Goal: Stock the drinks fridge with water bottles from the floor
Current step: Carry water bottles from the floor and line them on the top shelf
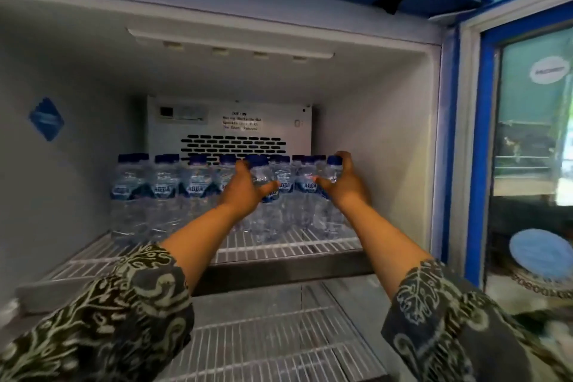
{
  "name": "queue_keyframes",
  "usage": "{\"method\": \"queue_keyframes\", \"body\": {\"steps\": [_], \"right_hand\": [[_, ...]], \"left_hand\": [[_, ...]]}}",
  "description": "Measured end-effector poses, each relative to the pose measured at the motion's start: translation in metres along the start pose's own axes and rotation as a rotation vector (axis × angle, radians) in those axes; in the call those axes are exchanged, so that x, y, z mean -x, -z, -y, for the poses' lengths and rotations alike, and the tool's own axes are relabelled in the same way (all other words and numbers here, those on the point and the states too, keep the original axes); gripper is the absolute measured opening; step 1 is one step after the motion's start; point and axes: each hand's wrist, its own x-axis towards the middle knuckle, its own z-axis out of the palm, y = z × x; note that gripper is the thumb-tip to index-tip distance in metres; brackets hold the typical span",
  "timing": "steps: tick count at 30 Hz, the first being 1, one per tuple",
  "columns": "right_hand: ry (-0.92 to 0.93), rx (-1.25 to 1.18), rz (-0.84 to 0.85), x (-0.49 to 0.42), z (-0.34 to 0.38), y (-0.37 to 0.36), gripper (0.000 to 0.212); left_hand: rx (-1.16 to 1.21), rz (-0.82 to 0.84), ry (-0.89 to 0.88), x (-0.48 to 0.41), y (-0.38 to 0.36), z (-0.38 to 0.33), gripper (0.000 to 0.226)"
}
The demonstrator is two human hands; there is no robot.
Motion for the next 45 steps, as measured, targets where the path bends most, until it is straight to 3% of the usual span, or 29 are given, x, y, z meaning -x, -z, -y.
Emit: {"method": "queue_keyframes", "body": {"steps": [5, 9, 12, 16, 20, 24, 32, 40, 45], "right_hand": [[0.025, 0.273, 0.084, -0.019, 0.016, 0.013, 0.067], [0.041, 0.305, 0.161, -0.031, 0.030, 0.014, 0.045], [0.027, 0.271, 0.149, -0.035, 0.031, 0.015, 0.025], [0.032, 0.325, 0.038, -0.041, 0.028, 0.021, 0.012], [0.054, 0.386, -0.049, -0.050, 0.023, 0.015, 0.020], [0.053, 0.369, -0.090, -0.060, 0.013, 0.005, 0.014], [0.071, 0.323, -0.110, -0.075, 0.003, -0.007, 0.031], [0.097, 0.239, 0.001, -0.076, -0.003, -0.004, 0.033], [0.127, 0.175, 0.108, -0.058, -0.008, 0.000, 0.045]], "left_hand": [[-0.010, -0.086, -0.073, 0.001, -0.012, 0.007, 0.072], [-0.024, -0.125, -0.110, 0.003, -0.014, 0.010, 0.074], [-0.011, -0.143, -0.138, 0.005, -0.014, 0.011, 0.075], [0.032, -0.115, -0.154, 0.009, -0.015, 0.012, 0.079], [0.037, -0.104, -0.163, 0.012, -0.016, 0.009, 0.078], [0.011, -0.115, -0.157, 0.013, -0.017, 0.007, 0.077], [-0.032, -0.127, -0.158, 0.010, -0.019, 0.011, 0.078], [-0.046, -0.128, -0.151, 0.007, -0.020, 0.014, 0.078], [0.036, -0.076, -0.119, 0.008, -0.017, 0.014, 0.076]]}}
